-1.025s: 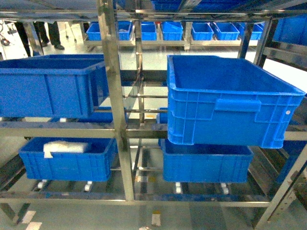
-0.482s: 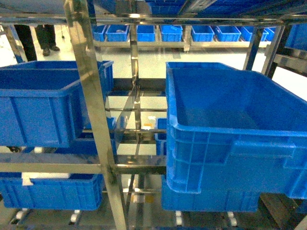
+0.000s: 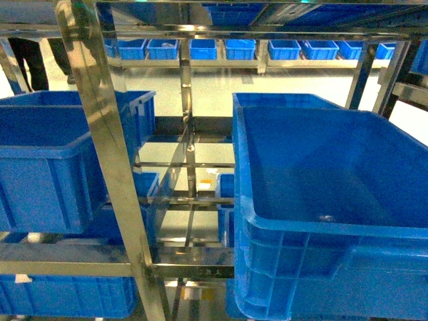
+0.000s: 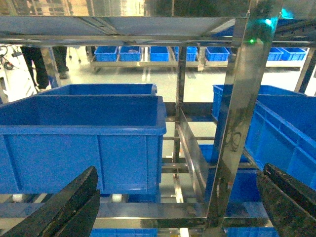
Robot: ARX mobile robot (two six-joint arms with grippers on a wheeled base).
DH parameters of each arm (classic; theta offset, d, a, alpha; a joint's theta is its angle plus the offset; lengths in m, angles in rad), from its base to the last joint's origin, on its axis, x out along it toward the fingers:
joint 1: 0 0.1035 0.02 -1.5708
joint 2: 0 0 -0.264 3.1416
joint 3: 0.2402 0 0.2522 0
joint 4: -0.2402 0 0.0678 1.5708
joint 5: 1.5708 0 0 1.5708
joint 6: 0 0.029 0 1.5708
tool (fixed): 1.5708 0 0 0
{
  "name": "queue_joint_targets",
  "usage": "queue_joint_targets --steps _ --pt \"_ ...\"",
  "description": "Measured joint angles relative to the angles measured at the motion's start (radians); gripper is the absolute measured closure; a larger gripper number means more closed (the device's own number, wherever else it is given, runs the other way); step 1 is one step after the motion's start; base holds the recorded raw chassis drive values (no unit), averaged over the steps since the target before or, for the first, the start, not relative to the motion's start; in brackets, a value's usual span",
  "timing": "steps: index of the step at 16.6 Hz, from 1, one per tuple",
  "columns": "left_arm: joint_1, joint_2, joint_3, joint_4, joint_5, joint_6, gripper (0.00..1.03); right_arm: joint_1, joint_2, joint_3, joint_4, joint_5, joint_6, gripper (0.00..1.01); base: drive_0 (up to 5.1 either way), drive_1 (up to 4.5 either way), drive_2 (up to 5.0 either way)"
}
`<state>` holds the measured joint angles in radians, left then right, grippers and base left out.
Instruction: Pick red block from blue box to shelf
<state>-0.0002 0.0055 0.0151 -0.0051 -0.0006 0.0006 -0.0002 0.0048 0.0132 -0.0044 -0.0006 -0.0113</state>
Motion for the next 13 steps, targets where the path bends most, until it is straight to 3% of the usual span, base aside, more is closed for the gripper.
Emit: queue_joint_targets --steps 3,13 --pt "0.0 0.0 0.0 0.0 0.0 0.0 0.05 0.0 0.0 0.0 0.0 0.0 0.0 0.64 1.1 5.36 -3.2" --pt "0.0 0.0 0.0 0.0 0.0 0.0 0.05 0.0 0.0 0.0 0.0 0.0 0.0 0.64 0.0 0.0 0.0"
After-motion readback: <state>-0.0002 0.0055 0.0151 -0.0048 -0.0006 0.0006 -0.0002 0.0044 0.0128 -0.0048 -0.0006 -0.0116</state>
